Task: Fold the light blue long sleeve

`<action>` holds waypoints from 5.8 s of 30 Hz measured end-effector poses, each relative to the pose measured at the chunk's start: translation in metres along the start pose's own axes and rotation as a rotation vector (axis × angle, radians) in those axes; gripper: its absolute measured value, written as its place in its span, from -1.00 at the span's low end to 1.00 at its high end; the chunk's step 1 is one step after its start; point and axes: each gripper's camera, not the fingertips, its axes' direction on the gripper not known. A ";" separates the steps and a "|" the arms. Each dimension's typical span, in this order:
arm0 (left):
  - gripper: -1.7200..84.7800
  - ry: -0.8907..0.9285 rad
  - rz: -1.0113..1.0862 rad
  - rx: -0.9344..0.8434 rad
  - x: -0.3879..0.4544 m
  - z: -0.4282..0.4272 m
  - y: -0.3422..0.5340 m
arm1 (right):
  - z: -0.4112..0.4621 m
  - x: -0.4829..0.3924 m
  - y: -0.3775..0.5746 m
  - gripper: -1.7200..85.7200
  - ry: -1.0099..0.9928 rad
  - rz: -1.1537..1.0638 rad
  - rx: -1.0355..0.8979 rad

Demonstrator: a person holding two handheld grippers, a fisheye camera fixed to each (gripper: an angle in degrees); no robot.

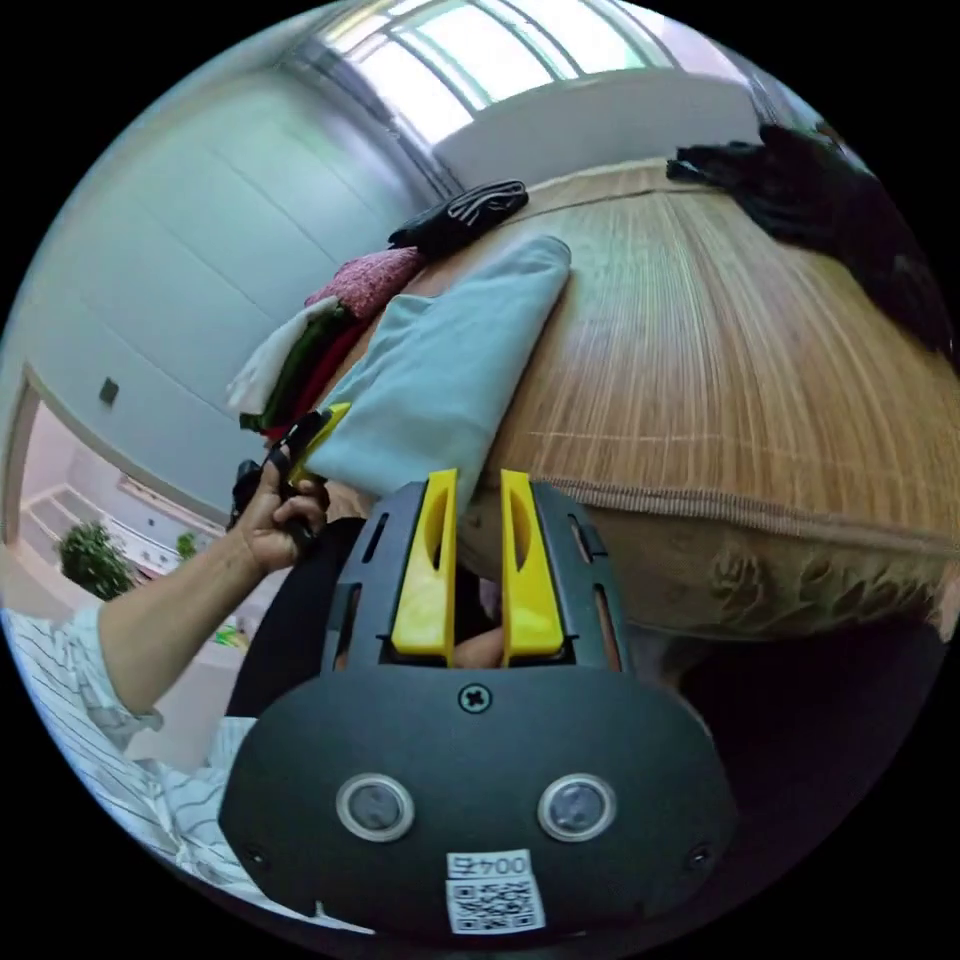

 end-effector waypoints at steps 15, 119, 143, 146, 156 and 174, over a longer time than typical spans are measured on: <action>-0.83 0.015 0.001 0.006 -0.001 -0.034 -0.045 | -0.065 0.156 -0.131 -0.67 -0.499 0.387 -0.109; -0.61 -0.905 1.388 -0.412 -1.008 0.052 0.115 | 0.019 -0.040 -0.018 -0.98 0.566 -0.027 0.045; -0.64 -1.043 1.484 -0.345 -1.113 -0.032 0.108 | -0.026 0.071 -0.037 -0.75 -0.509 0.253 -0.192; -0.65 -1.038 1.430 -0.357 -1.114 -0.036 0.098 | -0.027 0.077 -0.043 -0.74 -0.453 0.233 -0.226; -0.60 -1.136 1.690 -0.339 -1.098 -0.041 0.137 | -0.038 0.111 -0.059 -0.84 -0.567 0.299 -0.246; -0.79 -1.381 1.847 -0.178 -0.977 -0.015 0.157 | -0.084 0.144 -0.101 -0.84 -0.750 0.269 -0.196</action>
